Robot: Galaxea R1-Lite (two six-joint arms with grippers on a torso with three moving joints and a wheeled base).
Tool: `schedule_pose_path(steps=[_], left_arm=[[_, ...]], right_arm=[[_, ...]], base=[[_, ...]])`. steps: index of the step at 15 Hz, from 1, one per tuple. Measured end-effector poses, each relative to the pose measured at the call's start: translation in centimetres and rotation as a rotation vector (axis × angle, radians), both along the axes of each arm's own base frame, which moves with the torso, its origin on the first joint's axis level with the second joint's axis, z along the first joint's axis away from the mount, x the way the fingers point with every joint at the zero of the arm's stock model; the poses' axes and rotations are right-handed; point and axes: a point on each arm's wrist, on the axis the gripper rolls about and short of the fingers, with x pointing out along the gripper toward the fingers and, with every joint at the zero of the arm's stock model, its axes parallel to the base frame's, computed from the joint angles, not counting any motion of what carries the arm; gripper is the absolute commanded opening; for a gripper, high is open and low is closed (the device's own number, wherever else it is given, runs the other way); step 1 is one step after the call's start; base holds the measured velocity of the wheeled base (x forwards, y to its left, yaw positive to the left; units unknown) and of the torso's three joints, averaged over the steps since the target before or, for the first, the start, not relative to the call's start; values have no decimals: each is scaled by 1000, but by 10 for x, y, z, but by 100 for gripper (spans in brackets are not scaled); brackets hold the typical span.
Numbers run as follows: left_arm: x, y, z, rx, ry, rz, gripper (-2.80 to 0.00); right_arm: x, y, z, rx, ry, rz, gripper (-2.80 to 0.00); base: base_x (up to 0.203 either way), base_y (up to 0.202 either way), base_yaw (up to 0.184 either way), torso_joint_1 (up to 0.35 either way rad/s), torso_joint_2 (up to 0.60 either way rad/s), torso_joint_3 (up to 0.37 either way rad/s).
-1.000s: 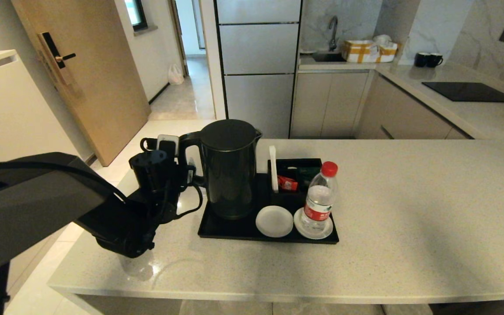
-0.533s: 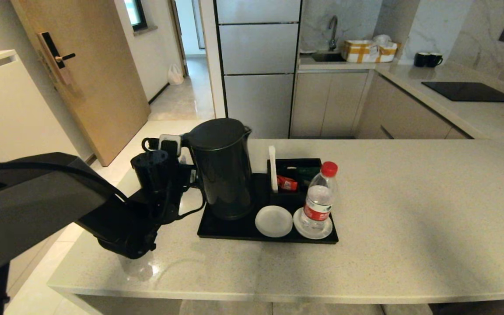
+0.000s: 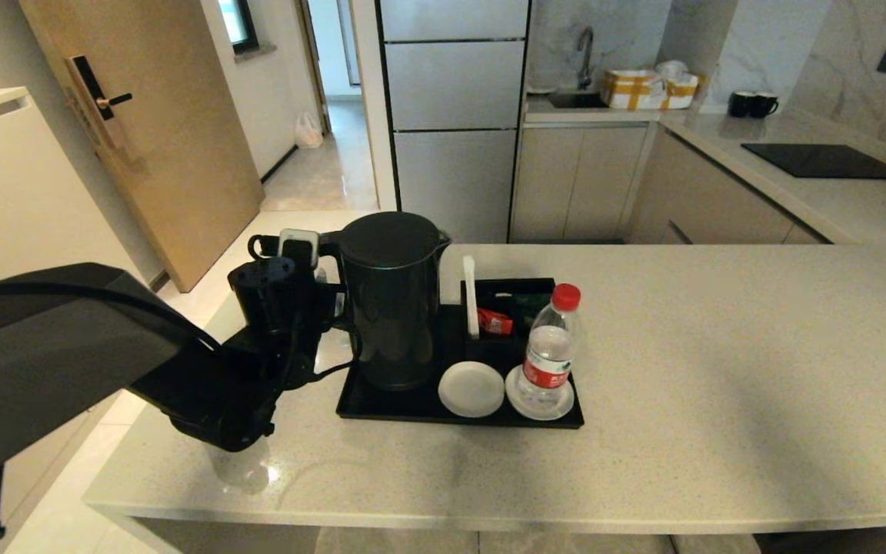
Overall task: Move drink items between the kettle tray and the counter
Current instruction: Pick up the kettle
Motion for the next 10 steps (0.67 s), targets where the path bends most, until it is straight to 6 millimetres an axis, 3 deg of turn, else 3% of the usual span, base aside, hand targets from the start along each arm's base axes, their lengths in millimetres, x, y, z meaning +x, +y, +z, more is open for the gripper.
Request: schedule_pose_path(steps=[10], left_arm=[[2,-7,14,-20,-48,-14,-280]], right_arm=[[0,0,0,0,1,0,-280]], base=[[0,0,0,0,0,0]])
